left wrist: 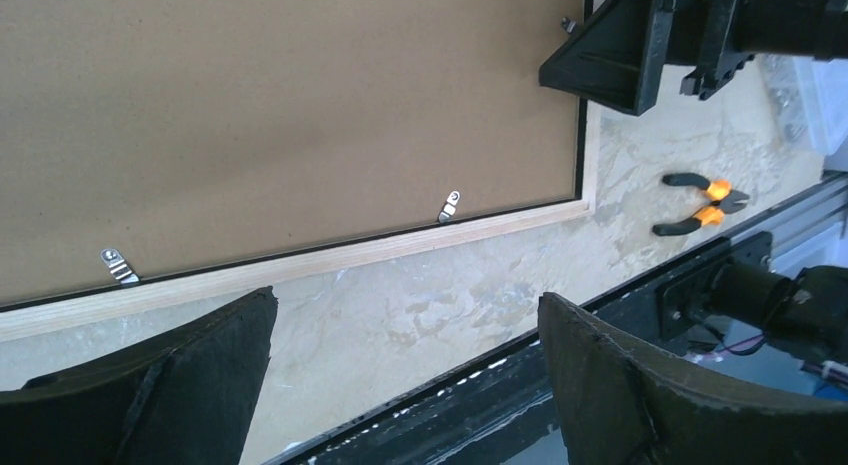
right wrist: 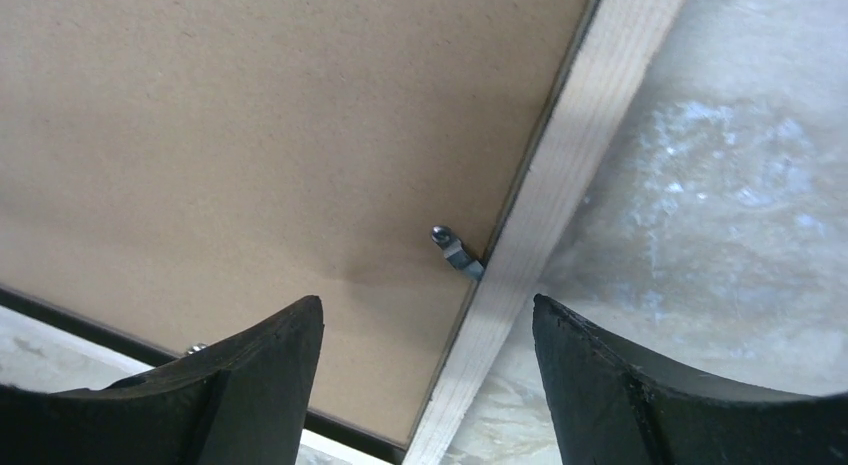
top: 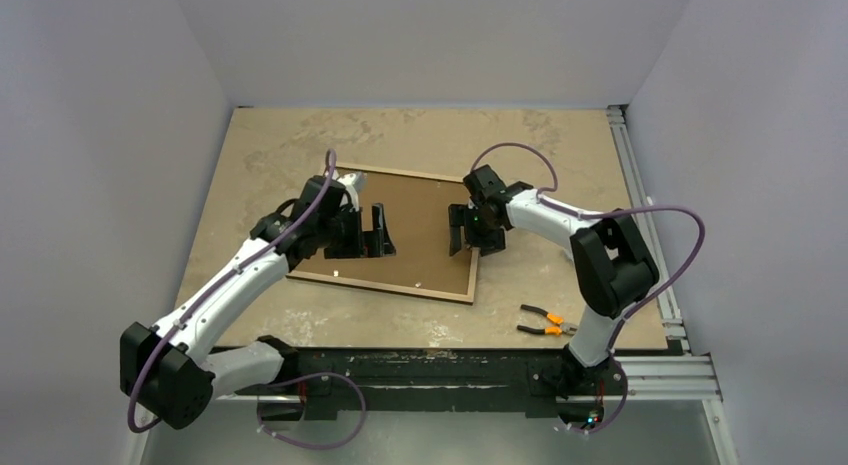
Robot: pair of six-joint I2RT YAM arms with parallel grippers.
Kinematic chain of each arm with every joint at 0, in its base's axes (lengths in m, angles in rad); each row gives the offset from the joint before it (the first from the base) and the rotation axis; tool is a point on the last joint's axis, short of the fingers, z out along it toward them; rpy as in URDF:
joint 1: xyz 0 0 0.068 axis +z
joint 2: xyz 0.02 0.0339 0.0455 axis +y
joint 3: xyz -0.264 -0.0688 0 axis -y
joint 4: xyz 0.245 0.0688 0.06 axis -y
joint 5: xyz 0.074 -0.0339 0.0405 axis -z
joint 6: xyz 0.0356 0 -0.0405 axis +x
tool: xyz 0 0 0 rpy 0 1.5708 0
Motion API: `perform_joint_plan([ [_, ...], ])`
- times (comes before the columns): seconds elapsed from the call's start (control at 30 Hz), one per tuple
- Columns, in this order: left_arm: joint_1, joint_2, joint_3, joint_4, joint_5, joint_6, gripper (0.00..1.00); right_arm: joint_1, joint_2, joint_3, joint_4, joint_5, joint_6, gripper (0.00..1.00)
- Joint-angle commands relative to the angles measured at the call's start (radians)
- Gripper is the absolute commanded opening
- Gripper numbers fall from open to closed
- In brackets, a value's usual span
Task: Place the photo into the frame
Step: Turn over the photo frame at the center of the board.
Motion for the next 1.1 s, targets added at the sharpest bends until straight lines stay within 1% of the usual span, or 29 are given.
perform_joint_plan([
  [0.0,-0.062,-0.041,-0.013,0.003,-0.103,0.060,1.00,0.049,-0.084,0.004,-0.069,0.117,0.024,0.74],
  [0.2,-0.161,-0.054,-0.008,-0.031,-0.272,0.105,1.00,0.144,-0.111,-0.091,-0.071,0.152,0.076,0.72],
  [0.4,-0.234,-0.086,-0.039,0.007,-0.358,0.125,0.97,0.172,-0.107,-0.172,-0.026,0.149,0.111,0.64],
  [0.47,-0.254,-0.087,-0.053,0.031,-0.366,0.151,0.96,0.172,-0.106,-0.185,-0.010,0.148,0.116,0.59],
  [0.57,-0.295,-0.081,-0.074,0.071,-0.381,0.193,0.95,0.173,-0.099,-0.193,0.009,0.138,0.118,0.48],
  [0.6,-0.309,-0.079,-0.082,0.084,-0.388,0.206,0.95,0.172,-0.098,-0.193,0.015,0.131,0.116,0.41],
  [0.67,-0.345,-0.073,-0.094,0.111,-0.402,0.231,0.95,0.172,-0.104,-0.192,0.021,0.128,0.114,0.19],
  [0.7,-0.358,-0.069,-0.097,0.118,-0.408,0.242,0.95,0.172,-0.112,-0.190,0.018,0.128,0.111,0.12],
  [0.77,-0.381,-0.058,-0.102,0.139,-0.405,0.271,0.97,0.171,-0.133,-0.183,0.007,0.128,0.112,0.02],
  [0.8,-0.394,-0.051,-0.101,0.147,-0.407,0.283,0.98,0.172,-0.144,-0.176,-0.004,0.127,0.111,0.00],
  [0.93,-0.441,-0.041,-0.107,0.186,-0.422,0.347,0.98,0.172,-0.181,-0.134,-0.054,0.128,0.107,0.00],
  [1.07,-0.493,-0.039,-0.124,0.227,-0.449,0.424,0.98,0.172,-0.205,-0.056,-0.123,0.128,0.101,0.00],
])
